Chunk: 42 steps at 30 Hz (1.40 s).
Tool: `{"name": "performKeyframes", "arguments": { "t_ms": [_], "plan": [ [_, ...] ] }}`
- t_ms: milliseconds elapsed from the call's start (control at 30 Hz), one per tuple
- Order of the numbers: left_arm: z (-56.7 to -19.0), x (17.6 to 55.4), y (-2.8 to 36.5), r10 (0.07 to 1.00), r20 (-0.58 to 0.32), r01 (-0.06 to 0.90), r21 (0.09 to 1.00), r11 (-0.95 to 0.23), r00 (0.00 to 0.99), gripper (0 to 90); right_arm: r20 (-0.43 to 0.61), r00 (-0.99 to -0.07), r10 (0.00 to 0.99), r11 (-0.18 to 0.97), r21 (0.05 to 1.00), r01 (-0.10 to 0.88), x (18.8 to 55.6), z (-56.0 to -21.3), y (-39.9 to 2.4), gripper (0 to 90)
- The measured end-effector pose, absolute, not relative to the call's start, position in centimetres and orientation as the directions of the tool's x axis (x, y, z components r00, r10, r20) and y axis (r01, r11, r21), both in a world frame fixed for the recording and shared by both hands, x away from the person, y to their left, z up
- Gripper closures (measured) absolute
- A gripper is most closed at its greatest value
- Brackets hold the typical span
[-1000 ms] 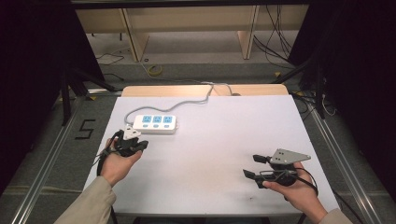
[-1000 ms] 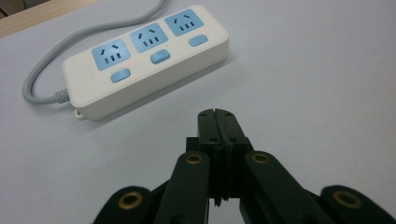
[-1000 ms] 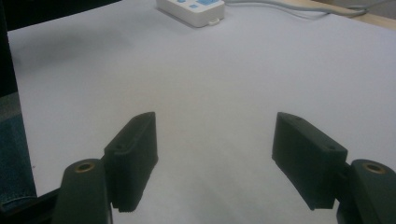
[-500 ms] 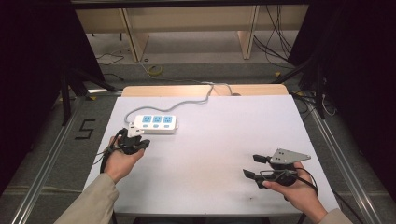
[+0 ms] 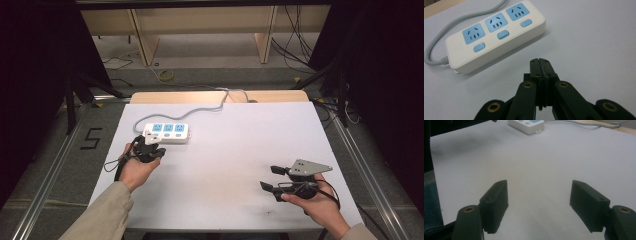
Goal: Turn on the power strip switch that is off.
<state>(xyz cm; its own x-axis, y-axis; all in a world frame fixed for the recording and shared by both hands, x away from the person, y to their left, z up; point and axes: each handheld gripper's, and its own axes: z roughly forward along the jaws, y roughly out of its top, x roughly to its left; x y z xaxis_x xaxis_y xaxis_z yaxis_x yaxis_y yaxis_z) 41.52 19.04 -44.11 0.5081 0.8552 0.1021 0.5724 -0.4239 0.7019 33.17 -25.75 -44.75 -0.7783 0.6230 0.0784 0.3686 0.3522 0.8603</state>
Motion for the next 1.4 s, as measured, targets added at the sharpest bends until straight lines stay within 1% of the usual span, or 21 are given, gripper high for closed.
{"name": "performKeyframes", "arguments": {
  "t_ms": [600,1400],
  "plan": [
    [-43.8,43.3,19.3,0.876,0.1,0.577,0.716,-0.392,0.471,90.0,0.08,-0.778,0.623,0.35,0.862,0.368,33.2,-44.7,-25.8,31.2],
    [-44.0,45.2,18.7,0.877,0.133,0.58,0.703,-0.412,0.461,89.9,0.081,-0.78,0.62,0.351,0.861,0.368,33.2,-44.8,-25.8,31.1]
  ]
}}
